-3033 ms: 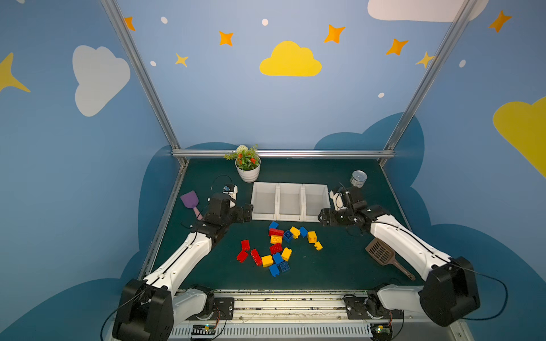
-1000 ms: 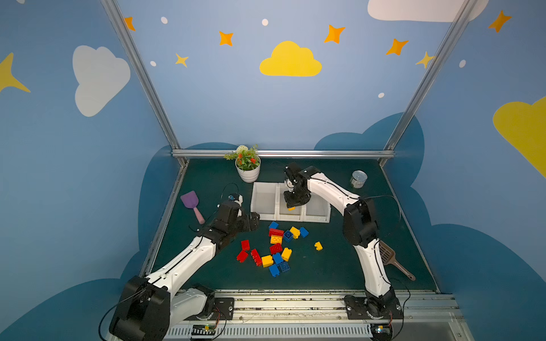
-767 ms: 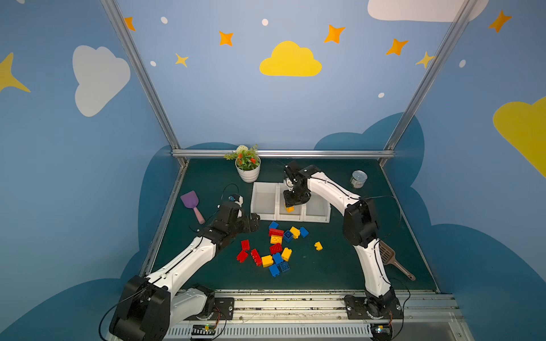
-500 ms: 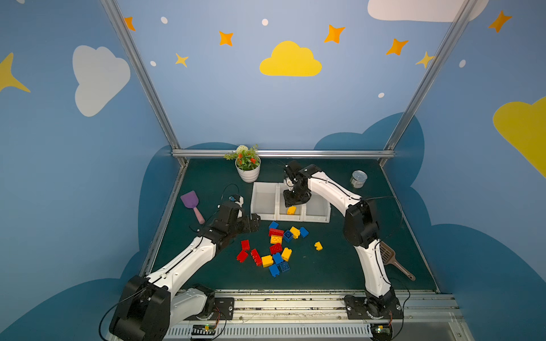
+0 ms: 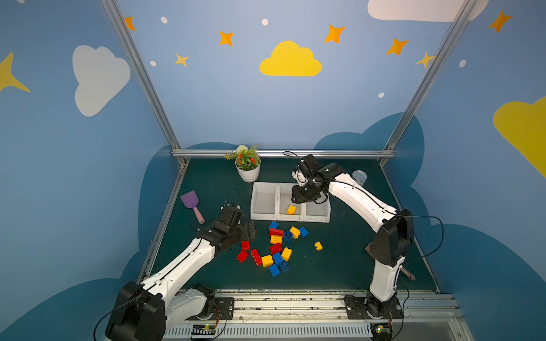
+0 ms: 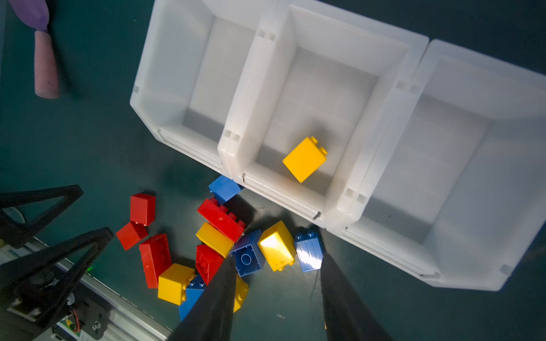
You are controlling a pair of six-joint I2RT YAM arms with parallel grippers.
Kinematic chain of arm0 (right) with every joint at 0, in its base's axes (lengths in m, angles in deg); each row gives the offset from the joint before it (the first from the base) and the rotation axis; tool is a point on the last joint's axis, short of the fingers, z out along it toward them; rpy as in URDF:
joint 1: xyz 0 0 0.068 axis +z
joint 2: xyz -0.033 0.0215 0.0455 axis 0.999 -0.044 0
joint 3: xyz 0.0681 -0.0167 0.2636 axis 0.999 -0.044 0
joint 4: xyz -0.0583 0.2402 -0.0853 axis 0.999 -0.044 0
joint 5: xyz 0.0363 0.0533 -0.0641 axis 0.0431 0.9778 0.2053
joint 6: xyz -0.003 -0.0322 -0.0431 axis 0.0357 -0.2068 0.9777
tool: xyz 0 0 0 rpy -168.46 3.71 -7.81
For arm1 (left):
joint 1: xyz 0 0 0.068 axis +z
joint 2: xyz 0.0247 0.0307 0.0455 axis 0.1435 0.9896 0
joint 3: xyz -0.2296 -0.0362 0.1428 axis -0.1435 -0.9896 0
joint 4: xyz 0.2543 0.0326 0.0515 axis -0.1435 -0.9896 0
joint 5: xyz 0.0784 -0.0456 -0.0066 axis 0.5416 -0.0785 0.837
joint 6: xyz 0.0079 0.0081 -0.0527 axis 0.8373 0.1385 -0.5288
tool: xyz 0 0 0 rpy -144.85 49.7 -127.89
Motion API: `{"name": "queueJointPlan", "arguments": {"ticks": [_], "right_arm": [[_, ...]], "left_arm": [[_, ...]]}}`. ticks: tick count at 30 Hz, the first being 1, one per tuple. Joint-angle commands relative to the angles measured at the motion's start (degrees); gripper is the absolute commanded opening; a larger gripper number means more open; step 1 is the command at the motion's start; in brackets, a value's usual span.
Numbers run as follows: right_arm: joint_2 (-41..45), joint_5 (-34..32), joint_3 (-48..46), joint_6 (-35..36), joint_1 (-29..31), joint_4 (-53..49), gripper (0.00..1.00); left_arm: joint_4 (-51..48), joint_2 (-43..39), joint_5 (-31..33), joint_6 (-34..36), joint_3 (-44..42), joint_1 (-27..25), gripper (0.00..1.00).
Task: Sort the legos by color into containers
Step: 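Carry the yellow brick over the middle compartment and release it with the right gripper, then grasp a red brick with the left gripper while the right gripper withdraws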
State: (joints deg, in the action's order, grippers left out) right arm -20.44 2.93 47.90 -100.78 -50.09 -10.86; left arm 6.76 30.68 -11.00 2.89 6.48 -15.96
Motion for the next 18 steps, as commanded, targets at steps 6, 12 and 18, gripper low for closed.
{"name": "queueJointPlan", "arguments": {"ticks": [6,12,18], "right_arm": [[5.7,1.5,-7.7,-2.5,-2.0,3.5,0.46],[6.8,1.6,-7.3,-2.7,-3.0,1.8,0.44],[8.4,0.7,-8.6,-3.2,-3.4,1.4,0.44]], "left_arm": [[-7.0,6.3,1.4,-5.0,1.5,-0.7,0.91],[-8.0,15.4,1.2,-4.2,6.4,-1.0,0.84],[-11.4,21.1,3.4,-4.5,10.1,-1.4,0.72]]}}
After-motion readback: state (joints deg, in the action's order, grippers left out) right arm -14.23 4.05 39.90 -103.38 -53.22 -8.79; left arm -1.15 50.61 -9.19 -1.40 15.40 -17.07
